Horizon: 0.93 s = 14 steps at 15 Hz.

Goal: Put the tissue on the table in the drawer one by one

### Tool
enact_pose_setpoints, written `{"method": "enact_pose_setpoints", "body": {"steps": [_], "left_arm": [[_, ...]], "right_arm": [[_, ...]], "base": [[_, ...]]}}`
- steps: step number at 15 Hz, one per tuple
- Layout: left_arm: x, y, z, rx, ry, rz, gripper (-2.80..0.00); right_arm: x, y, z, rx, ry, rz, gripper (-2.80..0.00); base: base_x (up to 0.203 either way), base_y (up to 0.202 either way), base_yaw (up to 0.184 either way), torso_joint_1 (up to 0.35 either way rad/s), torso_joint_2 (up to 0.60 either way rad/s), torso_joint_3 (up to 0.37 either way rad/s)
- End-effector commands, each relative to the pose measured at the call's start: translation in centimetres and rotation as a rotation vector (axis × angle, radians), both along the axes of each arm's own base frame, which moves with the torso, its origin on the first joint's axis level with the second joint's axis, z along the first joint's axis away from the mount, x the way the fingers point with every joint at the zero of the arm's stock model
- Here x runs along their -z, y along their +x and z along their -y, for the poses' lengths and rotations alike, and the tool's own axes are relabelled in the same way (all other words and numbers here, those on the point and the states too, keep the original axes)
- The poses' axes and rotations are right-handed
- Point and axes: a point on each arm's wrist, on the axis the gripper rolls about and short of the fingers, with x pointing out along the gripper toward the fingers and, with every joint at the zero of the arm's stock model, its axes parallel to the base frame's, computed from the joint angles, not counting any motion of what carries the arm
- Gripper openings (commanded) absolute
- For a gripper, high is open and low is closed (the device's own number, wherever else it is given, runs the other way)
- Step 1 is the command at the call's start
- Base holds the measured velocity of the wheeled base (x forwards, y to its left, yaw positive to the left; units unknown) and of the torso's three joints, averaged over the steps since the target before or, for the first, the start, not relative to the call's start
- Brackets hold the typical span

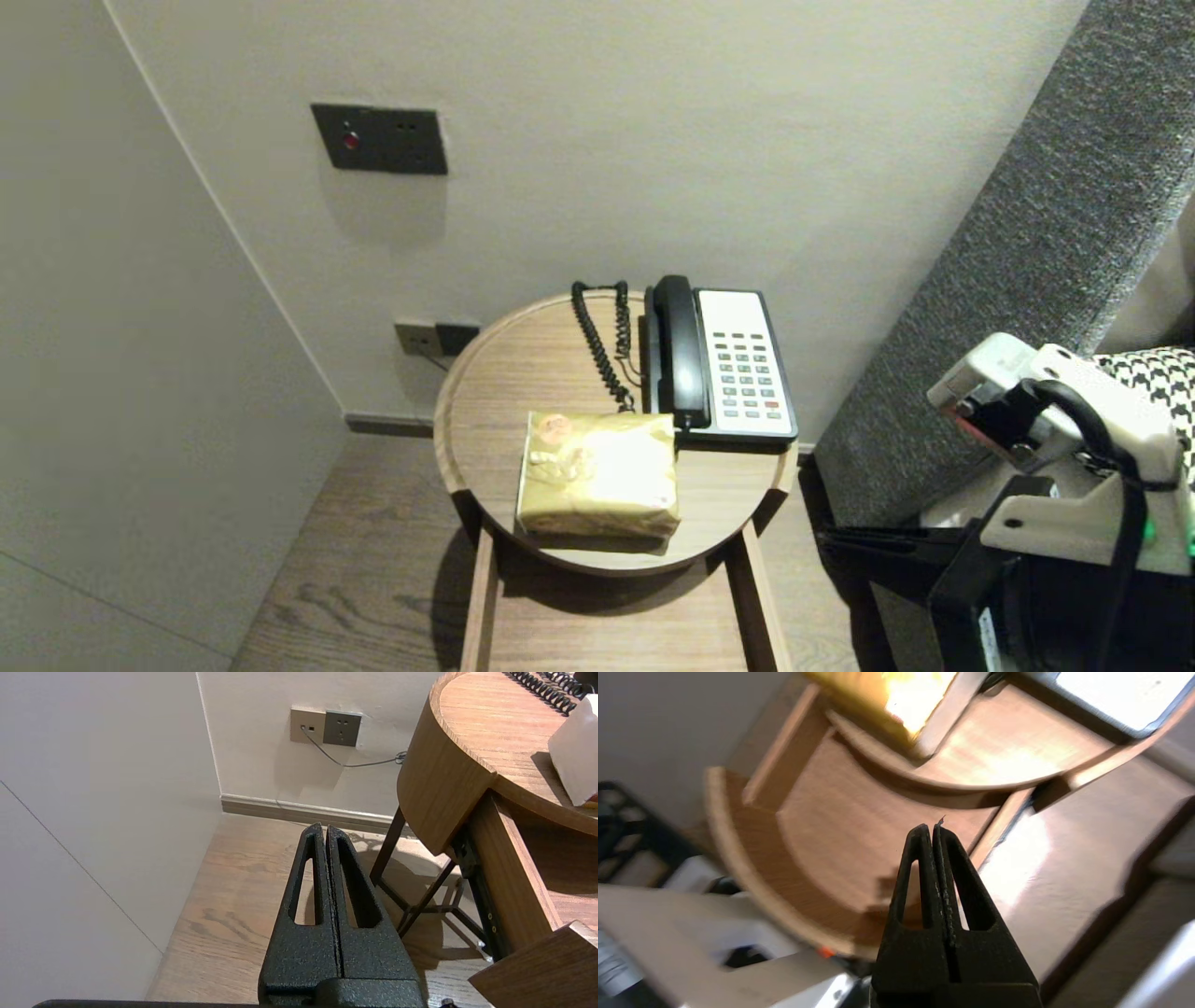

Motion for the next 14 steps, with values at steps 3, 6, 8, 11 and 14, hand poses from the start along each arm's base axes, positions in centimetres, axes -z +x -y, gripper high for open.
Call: {"method": "enact_pose_setpoints", "body": {"steps": [3,6,8,11,14], "left_arm": [[0.0,0.0,0.0,-0.001,0.000,0.002,-2.80],[0.0,0.0,0.0,-0.001,0.000,0.002,-2.80],[0.0,0.0,0.0,0.000,0.000,0.002,-2.80],[0.0,0.0,0.0,-0.001,0.000,0.002,-2.80],[0.0,0.0,0.0,0.000,0.000,0.004,-2.80]], "right_arm": [[0.4,2.2,-2.1,0.010,-0.141,0.057,-2.80],[0.3,4.1,-2.9,-0.007,-0.234,0.118,-2.80],[0.1,4.9,-3.2,-0.049,-0.279,0.165,-2.80],[-0.6,6.7,-2.9,-0.174,-0.305,0.210,0.00],[-0.9,8.8,-2.7,-0.298,-0.325,0.254,0.00]], "base": [[0.000,0.000,0.000,0.000,0.00,0.000],[0.000,0.000,0.000,0.000,0.00,0.000],[0.000,0.000,0.000,0.000,0.00,0.000],[0.000,0.000,0.000,0.000,0.00,0.000],[0.000,0.000,0.000,0.000,0.00,0.000]]}}
